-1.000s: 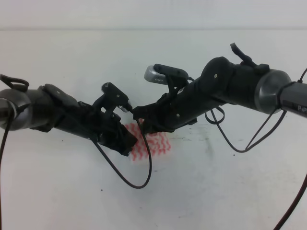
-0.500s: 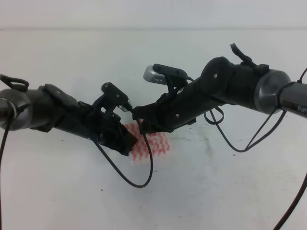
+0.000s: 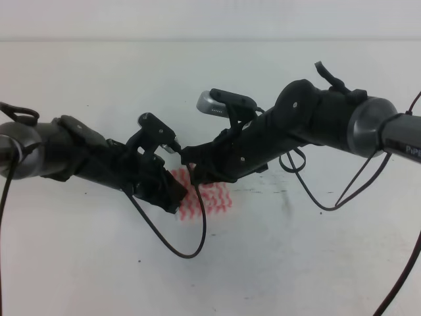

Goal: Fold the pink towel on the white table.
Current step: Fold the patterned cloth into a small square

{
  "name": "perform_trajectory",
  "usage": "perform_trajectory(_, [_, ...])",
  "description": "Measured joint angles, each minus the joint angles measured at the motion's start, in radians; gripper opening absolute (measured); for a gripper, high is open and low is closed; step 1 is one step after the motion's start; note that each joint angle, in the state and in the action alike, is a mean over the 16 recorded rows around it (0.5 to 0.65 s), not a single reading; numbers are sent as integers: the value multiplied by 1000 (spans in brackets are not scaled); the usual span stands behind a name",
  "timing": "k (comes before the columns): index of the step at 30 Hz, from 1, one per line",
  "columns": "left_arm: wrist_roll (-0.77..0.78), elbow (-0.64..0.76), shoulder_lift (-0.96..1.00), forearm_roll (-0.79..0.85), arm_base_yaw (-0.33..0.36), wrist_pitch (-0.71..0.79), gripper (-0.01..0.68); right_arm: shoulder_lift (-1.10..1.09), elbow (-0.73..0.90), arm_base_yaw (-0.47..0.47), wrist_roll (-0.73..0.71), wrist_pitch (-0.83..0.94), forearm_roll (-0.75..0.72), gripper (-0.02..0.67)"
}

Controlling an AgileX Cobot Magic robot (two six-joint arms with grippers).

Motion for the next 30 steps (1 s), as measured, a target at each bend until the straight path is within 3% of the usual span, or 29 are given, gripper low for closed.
perform_trajectory(30, [13,0,-105,50,1,-75,0,0,-4,-7,-28,15,34,17])
